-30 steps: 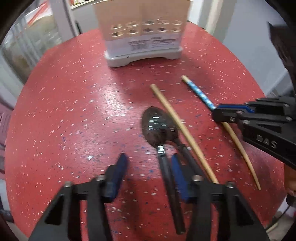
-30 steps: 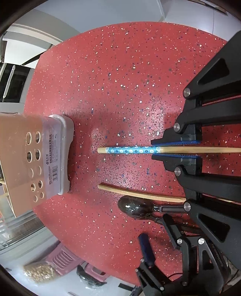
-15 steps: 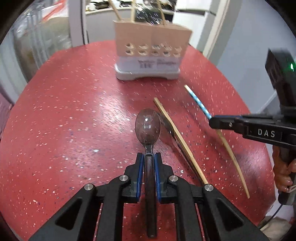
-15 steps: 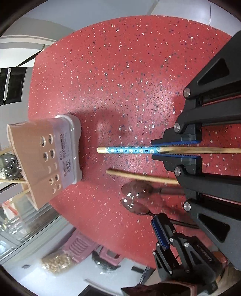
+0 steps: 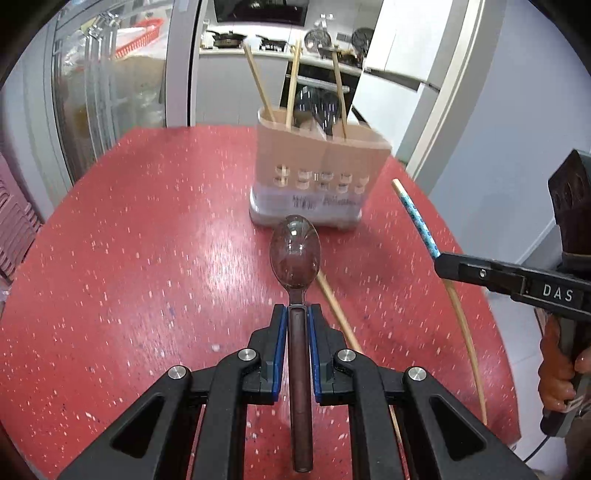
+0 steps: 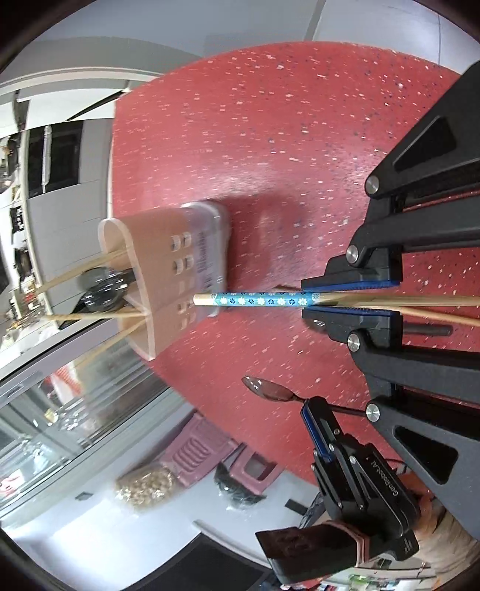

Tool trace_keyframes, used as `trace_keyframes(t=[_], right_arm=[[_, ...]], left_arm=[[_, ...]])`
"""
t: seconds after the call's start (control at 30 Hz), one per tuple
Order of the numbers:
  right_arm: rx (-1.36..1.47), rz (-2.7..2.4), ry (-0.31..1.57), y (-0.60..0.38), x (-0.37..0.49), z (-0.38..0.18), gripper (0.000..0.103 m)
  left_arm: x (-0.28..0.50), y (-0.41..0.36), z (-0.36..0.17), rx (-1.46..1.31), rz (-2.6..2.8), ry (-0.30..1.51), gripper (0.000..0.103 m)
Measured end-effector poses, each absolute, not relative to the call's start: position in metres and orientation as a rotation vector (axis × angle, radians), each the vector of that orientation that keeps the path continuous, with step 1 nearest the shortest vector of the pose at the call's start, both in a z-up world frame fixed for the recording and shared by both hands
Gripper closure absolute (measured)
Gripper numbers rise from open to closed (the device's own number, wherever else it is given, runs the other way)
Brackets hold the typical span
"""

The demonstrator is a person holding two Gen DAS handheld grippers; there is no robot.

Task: Organize utensils
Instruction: 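Carry the spoon and blue chopstick to the beige holder and lower them in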

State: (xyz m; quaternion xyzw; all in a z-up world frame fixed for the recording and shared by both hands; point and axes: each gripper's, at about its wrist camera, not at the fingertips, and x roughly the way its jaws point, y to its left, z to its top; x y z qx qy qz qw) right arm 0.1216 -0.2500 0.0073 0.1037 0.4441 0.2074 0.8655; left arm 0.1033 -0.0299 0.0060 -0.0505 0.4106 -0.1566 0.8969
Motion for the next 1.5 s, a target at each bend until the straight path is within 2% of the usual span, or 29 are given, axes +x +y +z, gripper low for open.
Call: trace_keyframes(t=[0.43,0.77,1.2,1.5], right_arm=[[0.288,0.394,0.756,-0.262,0.164,0.076,0.095],[0.285,0.368,0.647,-0.257,0.213,0.119,0.095],[0.265,0.29,0.496,-0.254,0.273,0.132,0.095],[0.223,0.242,0.421,-0.246,0.301,0.12,0.095]], left_arm=[[0.158,-0.006,0.084,-0.219,-0.295,0.645,0.066],[0.217,-0.014,0.117,-0.252,-0.295,0.56,0.066],[0.278,-0.031,0.123,-0.254,-0.259,0.463,0.066],[0.298,-0.04,0.1,-0.25,-0.252,0.413,0.066]])
